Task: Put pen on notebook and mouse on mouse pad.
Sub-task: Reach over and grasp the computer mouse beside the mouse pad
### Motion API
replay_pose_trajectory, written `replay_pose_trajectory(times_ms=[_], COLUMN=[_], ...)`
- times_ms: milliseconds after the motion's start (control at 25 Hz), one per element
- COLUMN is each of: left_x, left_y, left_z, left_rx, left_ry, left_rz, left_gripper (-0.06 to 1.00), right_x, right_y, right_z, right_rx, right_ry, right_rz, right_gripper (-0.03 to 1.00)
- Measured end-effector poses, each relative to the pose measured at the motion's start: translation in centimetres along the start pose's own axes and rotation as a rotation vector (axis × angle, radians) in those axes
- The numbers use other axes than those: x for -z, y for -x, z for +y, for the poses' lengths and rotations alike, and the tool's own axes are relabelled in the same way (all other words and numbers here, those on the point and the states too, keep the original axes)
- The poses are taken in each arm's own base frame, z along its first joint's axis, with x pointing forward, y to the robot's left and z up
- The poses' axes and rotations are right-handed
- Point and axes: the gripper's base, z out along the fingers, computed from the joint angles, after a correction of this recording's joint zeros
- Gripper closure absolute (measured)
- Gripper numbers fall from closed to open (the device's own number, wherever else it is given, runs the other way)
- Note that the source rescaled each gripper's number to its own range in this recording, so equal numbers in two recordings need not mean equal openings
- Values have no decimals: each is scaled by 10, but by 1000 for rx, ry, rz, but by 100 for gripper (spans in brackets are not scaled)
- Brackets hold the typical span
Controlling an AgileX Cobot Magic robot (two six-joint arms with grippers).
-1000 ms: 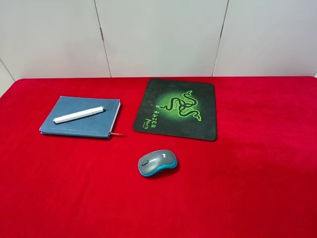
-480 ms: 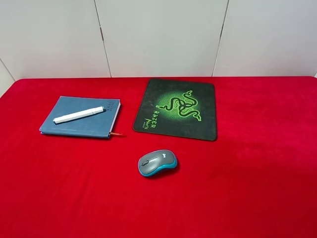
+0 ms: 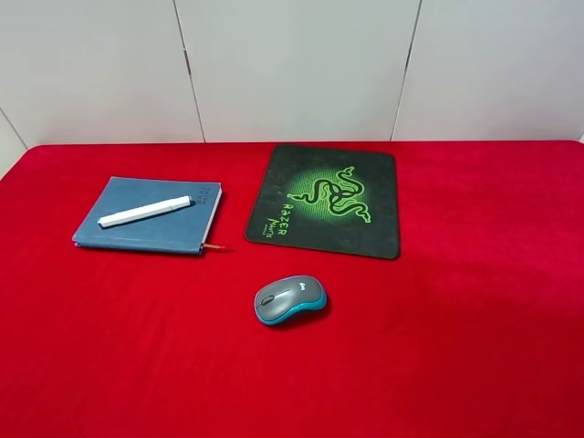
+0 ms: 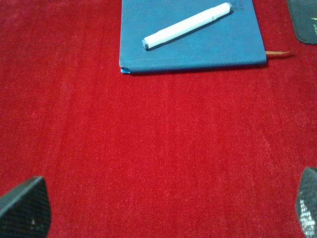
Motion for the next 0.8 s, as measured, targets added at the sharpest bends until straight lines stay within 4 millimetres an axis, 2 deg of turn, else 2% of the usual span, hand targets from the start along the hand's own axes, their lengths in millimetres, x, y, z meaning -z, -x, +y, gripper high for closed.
replay_pose_trajectory(times_ms=[800], left_x=[0], left_y=[0], left_z=[0], left_rx=[0], left_ry=[0], left_rz=[0], left_gripper=[-5], right_x=[0], right_y=[0], right_z=[0], right_rx=[-1], right_ry=[0], right_rz=[0], right_gripper=[-3])
